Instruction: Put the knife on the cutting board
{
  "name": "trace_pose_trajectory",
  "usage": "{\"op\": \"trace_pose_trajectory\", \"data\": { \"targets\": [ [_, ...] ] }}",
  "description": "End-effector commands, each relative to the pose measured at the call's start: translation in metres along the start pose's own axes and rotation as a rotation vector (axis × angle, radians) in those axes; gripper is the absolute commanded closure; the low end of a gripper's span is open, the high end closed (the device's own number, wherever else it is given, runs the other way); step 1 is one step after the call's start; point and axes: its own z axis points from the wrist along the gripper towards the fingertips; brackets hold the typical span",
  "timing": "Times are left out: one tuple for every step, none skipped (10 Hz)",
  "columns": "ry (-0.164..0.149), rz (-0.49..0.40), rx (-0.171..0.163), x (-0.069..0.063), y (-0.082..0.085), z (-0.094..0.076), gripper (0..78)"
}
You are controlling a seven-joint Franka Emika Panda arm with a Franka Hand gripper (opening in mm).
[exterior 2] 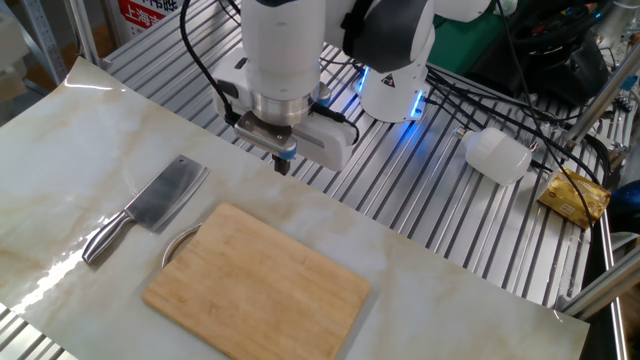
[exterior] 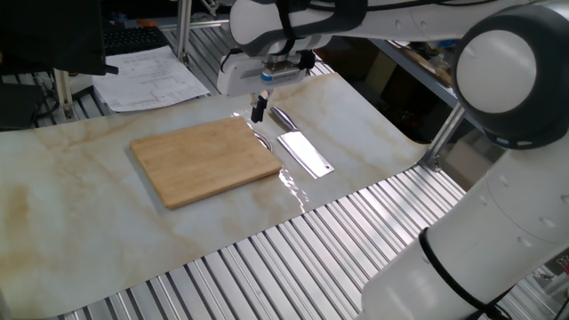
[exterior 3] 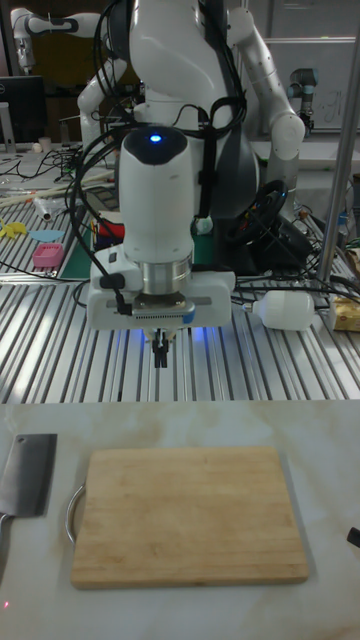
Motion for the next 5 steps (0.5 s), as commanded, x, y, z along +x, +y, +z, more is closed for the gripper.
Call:
{"op": "trace_pose_trajectory", "data": {
  "targets": [
    [-0.023,-0.005,0.006,-0.0038,-0.0078,0.0038,77.6],
    [-0.026,-0.005,0.006,-0.0036,-0.0085,0.0039,77.6],
    [-0.029,-0.004,0.007,-0.0040,-0.0088,0.0037,77.6],
    [-0.030,-0.004,0.007,-0.0044,-0.0090,0.0036,77.6],
    [-0.029,-0.003,0.007,-0.0063,-0.0101,0.0028,77.6]
  ]
}}
